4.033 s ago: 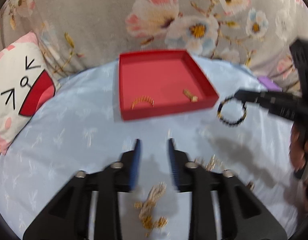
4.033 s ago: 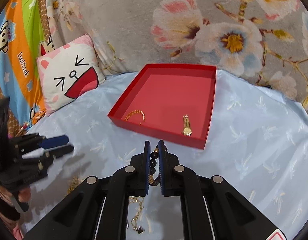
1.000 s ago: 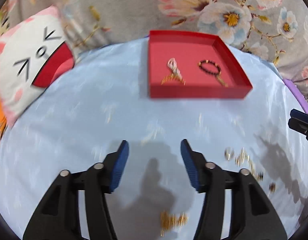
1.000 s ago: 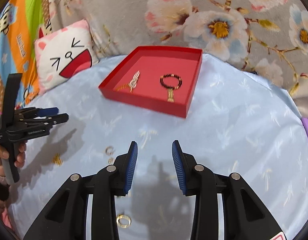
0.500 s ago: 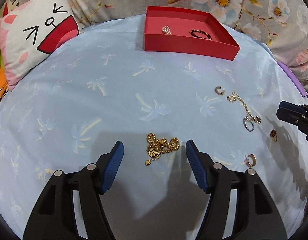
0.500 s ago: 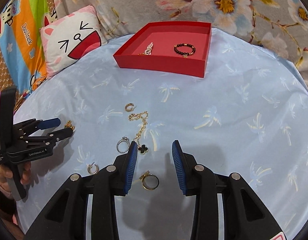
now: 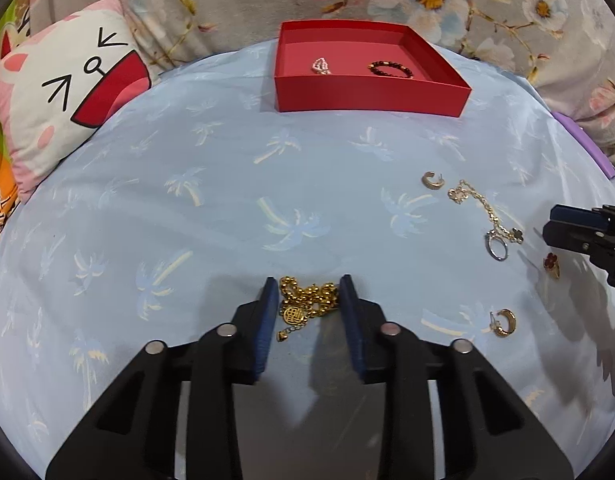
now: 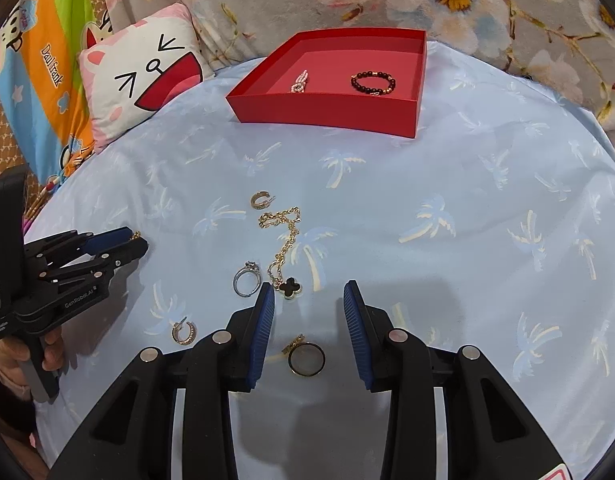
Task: Organize jewelry
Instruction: 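Move both tools back toward the gold chains on the sheet, then grasp a small gold chain with the left tool while the right tool grasps the black-clover gold chain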
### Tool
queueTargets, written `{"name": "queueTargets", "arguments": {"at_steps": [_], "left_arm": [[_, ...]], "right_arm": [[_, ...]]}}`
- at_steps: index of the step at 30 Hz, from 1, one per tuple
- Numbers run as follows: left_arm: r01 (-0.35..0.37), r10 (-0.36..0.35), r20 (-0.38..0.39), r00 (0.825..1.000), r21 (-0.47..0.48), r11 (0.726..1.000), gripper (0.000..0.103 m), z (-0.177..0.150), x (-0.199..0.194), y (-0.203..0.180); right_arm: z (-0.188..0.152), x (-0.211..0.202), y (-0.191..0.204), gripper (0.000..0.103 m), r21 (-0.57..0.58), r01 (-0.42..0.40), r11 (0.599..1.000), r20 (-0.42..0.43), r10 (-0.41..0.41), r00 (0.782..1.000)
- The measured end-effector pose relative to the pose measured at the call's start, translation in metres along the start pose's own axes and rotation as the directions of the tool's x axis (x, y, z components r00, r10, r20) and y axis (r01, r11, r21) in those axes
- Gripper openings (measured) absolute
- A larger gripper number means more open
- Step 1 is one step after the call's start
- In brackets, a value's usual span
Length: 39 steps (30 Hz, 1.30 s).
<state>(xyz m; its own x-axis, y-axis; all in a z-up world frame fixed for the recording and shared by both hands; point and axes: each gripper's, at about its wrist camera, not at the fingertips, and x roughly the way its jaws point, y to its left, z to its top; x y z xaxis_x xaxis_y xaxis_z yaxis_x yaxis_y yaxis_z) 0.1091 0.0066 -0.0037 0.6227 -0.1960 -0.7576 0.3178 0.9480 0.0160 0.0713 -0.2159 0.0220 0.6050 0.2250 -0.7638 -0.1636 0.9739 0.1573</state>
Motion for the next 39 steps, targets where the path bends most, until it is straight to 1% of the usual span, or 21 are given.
{"name": "queueTargets", "arguments": {"at_steps": [2,5,6,7,11,14,17,20,22,25,26,31,34,39], "left_arm": [[0.012,-0.012,0.002,1.000,0.008,1.000,0.015,0.000,0.000,-0.001],[0.035,-0.035,0.003,0.999,0.006,0.999,0.013,0.001,-0.001,-0.001],[0.046,-0.046,0.006,0.999,-0.002,0.999,0.007,0.002,-0.001,0.000],[0.052,-0.052,0.008,0.999,-0.005,0.999,0.006,0.003,-0.001,0.000],[0.054,-0.054,0.012,0.998,-0.009,0.999,0.006,0.004,-0.001,0.000],[0.061,-0.061,0.012,0.998,-0.014,0.998,0.006,0.004,-0.001,0.000],[0.062,-0.062,0.012,0.998,-0.015,0.998,0.006,0.004,0.000,0.000],[0.065,-0.065,0.014,0.998,-0.017,0.998,0.006,0.004,0.000,0.001],[0.068,-0.068,0.015,0.998,-0.018,0.998,0.006,0.004,-0.001,0.001],[0.069,-0.069,0.016,0.998,-0.019,0.997,0.006,0.004,-0.001,0.001],[0.069,-0.069,0.016,0.998,-0.019,0.997,0.006,0.004,-0.001,0.001],[0.087,-0.086,0.010,0.996,-0.036,0.996,0.006,0.005,0.000,0.004],[0.081,-0.080,0.013,0.997,-0.037,0.996,0.004,0.006,-0.002,0.004],[0.075,-0.074,0.027,0.997,-0.033,0.997,0.004,0.010,-0.006,0.007]], "right_arm": [[0.002,0.002,0.001,0.036,-0.002,-0.007,1.000,-0.003,0.007,1.000],[0.006,0.005,0.004,0.036,-0.015,-0.009,1.000,-0.006,0.009,1.000],[0.008,0.006,0.006,0.036,-0.019,-0.009,1.000,-0.007,0.009,1.000],[0.010,0.009,0.007,0.036,-0.022,-0.013,1.000,-0.009,0.013,1.000],[0.020,0.020,0.014,0.036,-0.043,-0.017,0.999,-0.020,0.016,1.000],[0.026,0.030,0.017,0.033,-0.055,-0.015,0.998,-0.027,0.013,1.000],[0.033,0.040,0.019,0.023,-0.065,-0.008,0.998,-0.038,0.006,0.999],[0.037,0.047,0.020,0.016,-0.073,0.006,0.997,-0.044,-0.010,0.999],[0.036,0.051,0.020,0.013,-0.079,0.013,0.997,-0.050,-0.017,0.999],[0.034,0.053,0.022,0.005,-0.096,0.026,0.995,-0.045,-0.030,0.999],[0.034,0.053,0.023,0.001,-0.102,0.019,0.995,-0.046,-0.024,0.999],[0.036,0.047,0.020,0.001,-0.090,0.021,0.996,-0.031,-0.024,0.999],[0.041,0.035,0.016,0.001,-0.069,0.012,0.998,0.001,-0.012,1.000],[0.053,0.012,0.007,0.001,-0.039,-0.010,0.999,0.049,0.012,0.999]]}}
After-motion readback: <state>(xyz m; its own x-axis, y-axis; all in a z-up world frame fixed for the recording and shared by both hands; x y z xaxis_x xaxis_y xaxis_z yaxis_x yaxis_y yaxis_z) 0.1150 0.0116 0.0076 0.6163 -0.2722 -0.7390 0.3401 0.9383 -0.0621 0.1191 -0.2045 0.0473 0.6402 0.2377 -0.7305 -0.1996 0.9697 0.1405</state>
